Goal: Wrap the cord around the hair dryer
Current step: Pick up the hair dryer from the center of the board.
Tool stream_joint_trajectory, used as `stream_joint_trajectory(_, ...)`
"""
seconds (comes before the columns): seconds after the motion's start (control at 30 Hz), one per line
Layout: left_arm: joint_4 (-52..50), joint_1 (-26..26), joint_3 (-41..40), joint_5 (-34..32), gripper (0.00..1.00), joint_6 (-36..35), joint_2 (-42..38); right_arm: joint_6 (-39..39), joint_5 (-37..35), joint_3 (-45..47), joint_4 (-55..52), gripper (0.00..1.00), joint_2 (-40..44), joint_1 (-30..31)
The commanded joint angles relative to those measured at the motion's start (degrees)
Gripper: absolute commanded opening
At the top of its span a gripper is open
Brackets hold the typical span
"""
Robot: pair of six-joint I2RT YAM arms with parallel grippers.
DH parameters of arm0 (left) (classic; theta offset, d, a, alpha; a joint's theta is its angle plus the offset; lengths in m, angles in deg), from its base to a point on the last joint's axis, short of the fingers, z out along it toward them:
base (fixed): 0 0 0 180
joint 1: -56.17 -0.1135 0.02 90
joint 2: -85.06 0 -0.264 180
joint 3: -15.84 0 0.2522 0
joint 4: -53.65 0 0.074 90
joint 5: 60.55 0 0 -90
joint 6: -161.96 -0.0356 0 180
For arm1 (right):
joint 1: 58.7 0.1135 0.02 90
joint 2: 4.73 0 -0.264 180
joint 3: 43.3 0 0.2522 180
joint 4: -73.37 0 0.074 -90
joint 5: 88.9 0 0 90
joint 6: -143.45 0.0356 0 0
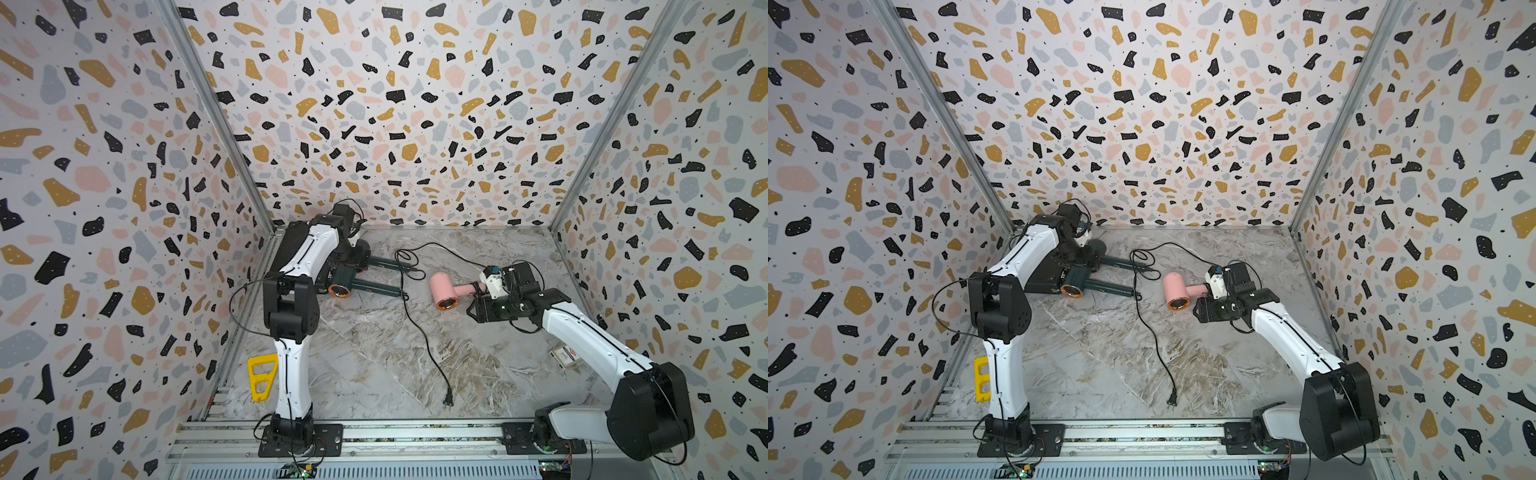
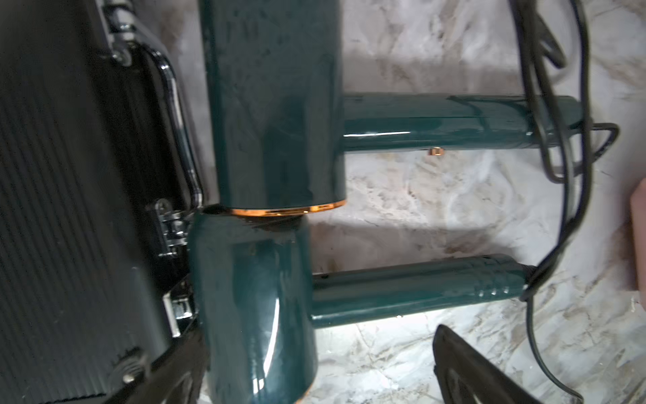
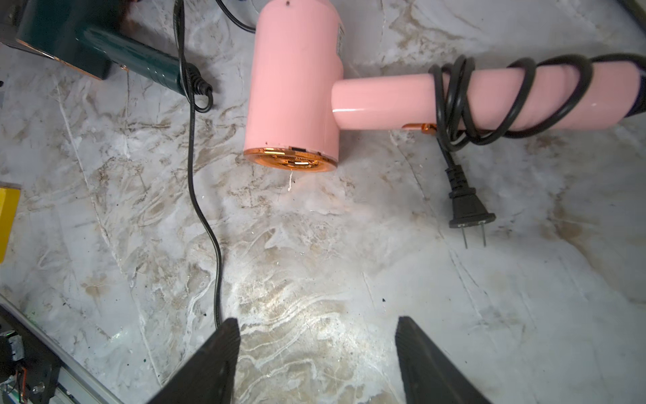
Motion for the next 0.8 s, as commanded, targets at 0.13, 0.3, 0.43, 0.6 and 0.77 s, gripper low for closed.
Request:
stream_joint_trajectory(0.13, 0.45, -0.42, 0.77, -0.53, 0.99, -1.24, 3.35, -0.66, -1.11, 0.33, -1.63, 0.74, 1.22, 1.23)
stream_joint_trajectory(0.3, 0.16, -0.42, 1.10, 0.03, 0.97, -1.15, 5.82, -0.92, -1.21, 0.10, -1.69, 0.74, 0.84, 1.75)
stream_joint_trajectory(0.43, -0.56, -0.42, 1.43, -0.93, 0.83, -1.17, 7.40, -0.98, -1.69, 0.26, -1.60, 0.74, 0.93, 1.93)
stream_joint_trajectory(0.6, -0.39, -0.42, 0.94, -1.88, 0.85, -1.36, 8.43, -1.03, -2.23, 0.52, -1.71, 0.74, 1.02, 2.28)
stream_joint_trajectory(0.77, 0.04, -0.33, 0.28, -0.92, 0.88, -1.26, 9.80, -1.02, -2.90, 1.16, -1.75, 0.73, 1.43, 2.55)
